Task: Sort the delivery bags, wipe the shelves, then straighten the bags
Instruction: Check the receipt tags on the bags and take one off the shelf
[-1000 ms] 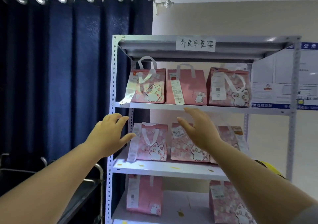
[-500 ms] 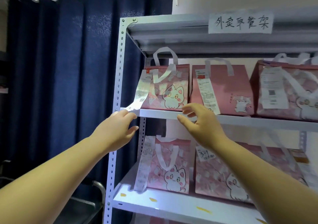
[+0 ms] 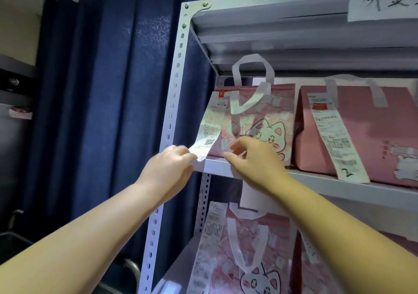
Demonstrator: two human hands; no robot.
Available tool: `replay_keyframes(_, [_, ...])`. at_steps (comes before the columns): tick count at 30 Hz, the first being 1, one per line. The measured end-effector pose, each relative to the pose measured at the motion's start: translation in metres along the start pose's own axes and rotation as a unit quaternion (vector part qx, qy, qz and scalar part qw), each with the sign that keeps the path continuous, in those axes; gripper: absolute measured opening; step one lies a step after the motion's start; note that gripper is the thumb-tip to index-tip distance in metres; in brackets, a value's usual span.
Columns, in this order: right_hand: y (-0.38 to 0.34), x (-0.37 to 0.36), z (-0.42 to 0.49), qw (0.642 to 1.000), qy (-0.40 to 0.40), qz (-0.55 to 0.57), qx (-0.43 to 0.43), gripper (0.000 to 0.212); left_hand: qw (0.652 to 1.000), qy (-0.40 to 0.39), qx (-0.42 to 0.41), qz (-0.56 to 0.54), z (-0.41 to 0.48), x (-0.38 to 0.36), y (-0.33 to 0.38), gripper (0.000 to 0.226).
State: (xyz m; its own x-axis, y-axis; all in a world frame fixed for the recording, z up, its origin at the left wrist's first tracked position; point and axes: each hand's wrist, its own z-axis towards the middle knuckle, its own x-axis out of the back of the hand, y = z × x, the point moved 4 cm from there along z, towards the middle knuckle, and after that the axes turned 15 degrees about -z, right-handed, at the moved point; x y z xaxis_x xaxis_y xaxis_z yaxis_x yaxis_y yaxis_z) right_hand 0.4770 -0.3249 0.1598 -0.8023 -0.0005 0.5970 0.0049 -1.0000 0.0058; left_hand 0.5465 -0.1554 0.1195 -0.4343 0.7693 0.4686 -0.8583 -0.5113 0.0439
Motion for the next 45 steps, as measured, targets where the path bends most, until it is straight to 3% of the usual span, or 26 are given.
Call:
replay_keyframes(5, [0.001, -0.026, 0.027, 0.993, -0.099, 0.010, -0.060, 0.037, 0.997, -0.002, -0.074, 0.000, 0.000, -0.003, 0.000, 0.009])
replay_keyframes(8, [0.000, -0.034, 0.036, 0.984, -0.130, 0.076, -0.091, 0.036, 0.993, -0.011, -0.116, -0.016, -0.001, -0.003, 0.003, 0.014])
replay_keyframes(11, [-0.004, -0.035, 0.043, 0.970, -0.140, 0.161, -0.114, 0.020, 0.985, -0.017, -0.162, -0.059, -0.001, -0.003, 0.006, 0.012])
replay_keyframes(15, [-0.006, -0.035, 0.047, 0.953, -0.108, 0.234, -0.157, 0.018, 0.975, -0.020, -0.198, -0.099, 0.001, -0.004, 0.009, 0.007])
replay_keyframes(19, [-0.005, -0.033, 0.043, 0.935, -0.102, 0.298, -0.165, 0.024, 0.974, -0.002, -0.165, -0.155, 0.004, 0.000, 0.006, 0.033])
replay_keyframes(25, [0.005, -0.031, 0.040, 0.940, -0.126, 0.285, -0.140, 0.028, 0.981, 0.050, -0.075, -0.174, 0.012, 0.001, -0.005, 0.020])
replay_keyframes(33, [0.005, -0.033, 0.039, 0.947, -0.118, 0.265, -0.138, 0.027, 0.983, 0.034, -0.067, -0.166, 0.015, 0.000, -0.001, 0.023])
replay_keyframes(36, [0.004, -0.031, 0.037, 0.960, -0.097, 0.227, -0.131, 0.010, 0.983, 0.029, -0.062, -0.168, 0.019, 0.000, -0.001, 0.023])
replay_keyframes(40, [0.010, -0.022, 0.029, 0.979, -0.064, 0.145, -0.131, 0.020, 0.982, 0.026, -0.083, -0.170, 0.025, 0.002, 0.004, 0.022])
replay_keyframes(45, [0.026, 0.018, 0.006, 0.995, -0.013, 0.033, -0.094, 0.007, 0.977, 0.037, -0.086, -0.192, 0.033, 0.001, 0.014, 0.019])
